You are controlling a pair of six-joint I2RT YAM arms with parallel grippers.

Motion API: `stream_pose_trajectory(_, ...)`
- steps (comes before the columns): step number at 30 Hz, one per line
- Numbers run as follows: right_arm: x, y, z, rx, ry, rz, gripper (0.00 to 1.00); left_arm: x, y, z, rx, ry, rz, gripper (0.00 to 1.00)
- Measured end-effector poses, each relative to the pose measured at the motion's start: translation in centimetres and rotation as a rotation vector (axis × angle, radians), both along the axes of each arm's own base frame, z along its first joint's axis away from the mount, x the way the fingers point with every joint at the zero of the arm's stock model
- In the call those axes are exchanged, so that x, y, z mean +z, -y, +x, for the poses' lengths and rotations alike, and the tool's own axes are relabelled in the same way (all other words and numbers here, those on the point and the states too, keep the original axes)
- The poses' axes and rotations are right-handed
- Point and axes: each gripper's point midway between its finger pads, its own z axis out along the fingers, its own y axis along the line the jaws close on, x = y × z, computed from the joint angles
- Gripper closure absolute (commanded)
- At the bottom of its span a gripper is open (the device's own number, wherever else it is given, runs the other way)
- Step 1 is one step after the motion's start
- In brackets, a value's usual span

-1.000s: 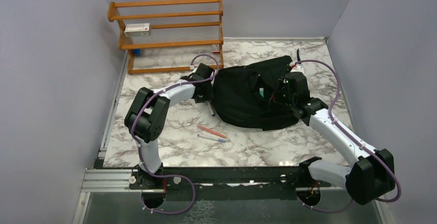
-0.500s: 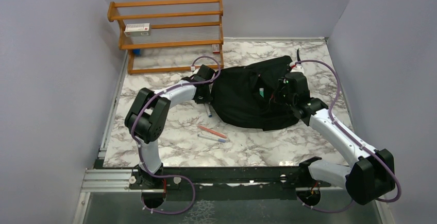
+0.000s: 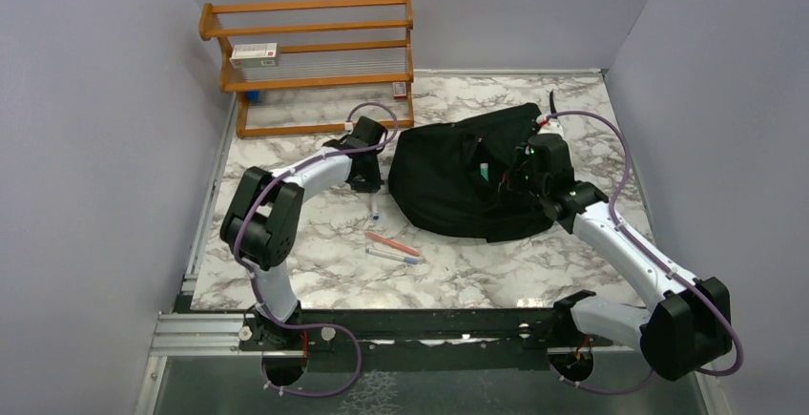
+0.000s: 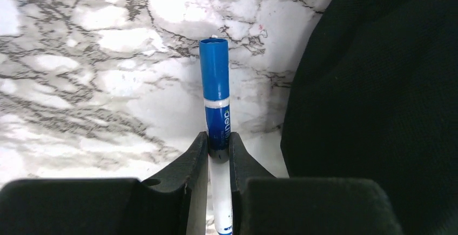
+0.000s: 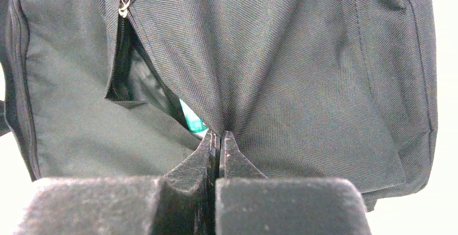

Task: Pack the student bag
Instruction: Pick up the stationery from the center of the board.

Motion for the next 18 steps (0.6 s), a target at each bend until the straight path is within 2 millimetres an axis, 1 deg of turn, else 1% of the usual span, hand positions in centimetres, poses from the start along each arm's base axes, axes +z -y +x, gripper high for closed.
stream_pose_trajectory(2, 0.0, 0.0, 0.0, 0.0, 0.001, 0.0, 0.99, 0.9, -0.2, -0.2, -0.01, 0.005, -0.01, 1.0)
stream_pose_trajectory(4, 0.0, 0.0, 0.0, 0.0, 0.0, 0.0, 0.99, 2.5, 0.0, -0.1, -0.021, 0.036, -0.032, 1.0)
stream_pose_trajectory(5, 0.0, 0.0, 0.0, 0.0, 0.0, 0.0, 0.99, 4.1, 0.3, 0.0, -0.033, 0.069, -0.061, 1.0)
stream_pose_trajectory(9, 0.0, 0.0, 0.0, -0.002, 0.001, 0.003, 0.99, 9.3, 2.0, 0.9, -0.07, 0.18, -0.17, 1.0)
stream_pose_trajectory(11, 0.0, 0.0, 0.0, -0.002, 0.001, 0.004, 0.99, 12.2, 3.5, 1.7, -0.105, 0.245, -0.239, 1.0)
stream_pose_trajectory(13, 0.0, 0.0, 0.0, -0.002, 0.001, 0.005, 0.99, 14.1, 5.3, 2.0, -0.148, 0.289, -0.295, 1.0)
stream_pose_trajectory(15, 0.1, -0.1, 0.0, -0.005, 0.001, 0.009, 0.99, 15.4, 8.1, 1.3, -0.216, 0.317, -0.355, 1.0)
stream_pose_trajectory(16, 0.1, -0.1, 0.0, -0.005, 0.002, 0.011, 0.99, 15.7, 8.8, 1.0, -0.236, 0.32, -0.37, 1.0)
stream_pose_trajectory(18, 0.2, -0.3, 0.1, -0.003, 0.002, 0.022, 0.99, 15.9, 11.7, -0.3, -0.303, 0.31, -0.433, 1.0)
